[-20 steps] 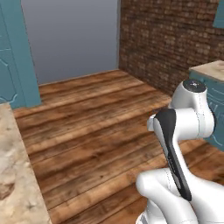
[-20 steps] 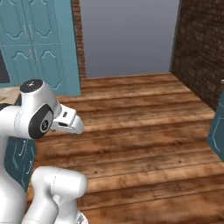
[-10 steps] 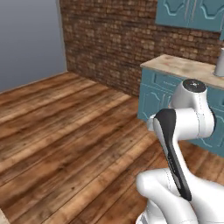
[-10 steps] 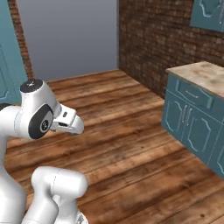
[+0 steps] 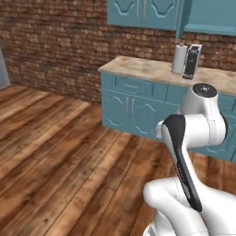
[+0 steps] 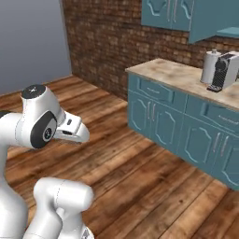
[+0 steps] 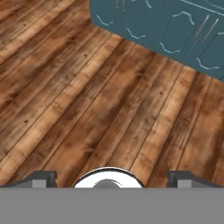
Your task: Locate and retrieve the dish brush and soap dispenser from the cabinet. Place them next to the sink.
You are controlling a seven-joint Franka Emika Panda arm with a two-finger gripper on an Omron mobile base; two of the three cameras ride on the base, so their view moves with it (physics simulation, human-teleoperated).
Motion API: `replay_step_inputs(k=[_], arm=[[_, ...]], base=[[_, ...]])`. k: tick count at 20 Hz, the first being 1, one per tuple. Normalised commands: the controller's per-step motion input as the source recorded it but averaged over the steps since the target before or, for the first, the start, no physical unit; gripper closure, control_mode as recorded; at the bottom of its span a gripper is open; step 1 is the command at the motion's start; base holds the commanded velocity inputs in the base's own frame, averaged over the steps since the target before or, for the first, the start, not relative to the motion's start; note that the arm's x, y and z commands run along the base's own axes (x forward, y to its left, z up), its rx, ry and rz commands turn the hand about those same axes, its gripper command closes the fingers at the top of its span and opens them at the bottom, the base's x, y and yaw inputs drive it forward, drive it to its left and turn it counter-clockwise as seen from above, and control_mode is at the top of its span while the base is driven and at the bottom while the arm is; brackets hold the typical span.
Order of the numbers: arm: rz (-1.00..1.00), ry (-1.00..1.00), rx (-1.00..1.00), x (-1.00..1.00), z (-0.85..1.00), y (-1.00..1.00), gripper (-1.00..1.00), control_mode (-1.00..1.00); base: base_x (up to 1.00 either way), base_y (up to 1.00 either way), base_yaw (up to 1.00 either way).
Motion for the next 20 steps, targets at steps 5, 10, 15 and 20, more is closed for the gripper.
replay_step_inputs(k=[5, 10, 15, 20], arm=[[0.0, 0.0, 0.0, 0.0, 0.0, 0.0, -1.0, 1.0], [0.0, 0.0, 0.0, 0.0, 0.0, 0.0, -1.0, 1.0], [0.0, 0.0, 0.0, 0.0, 0.0, 0.0, -1.0, 1.0], [0.0, 0.0, 0.0, 0.0, 0.0, 0.0, -1.0, 1.0]], base=[[0.0, 0.0, -0.5], [0.0, 0.0, -0.5], [0.0, 0.0, -0.5], [0.0, 0.0, -0.5]])
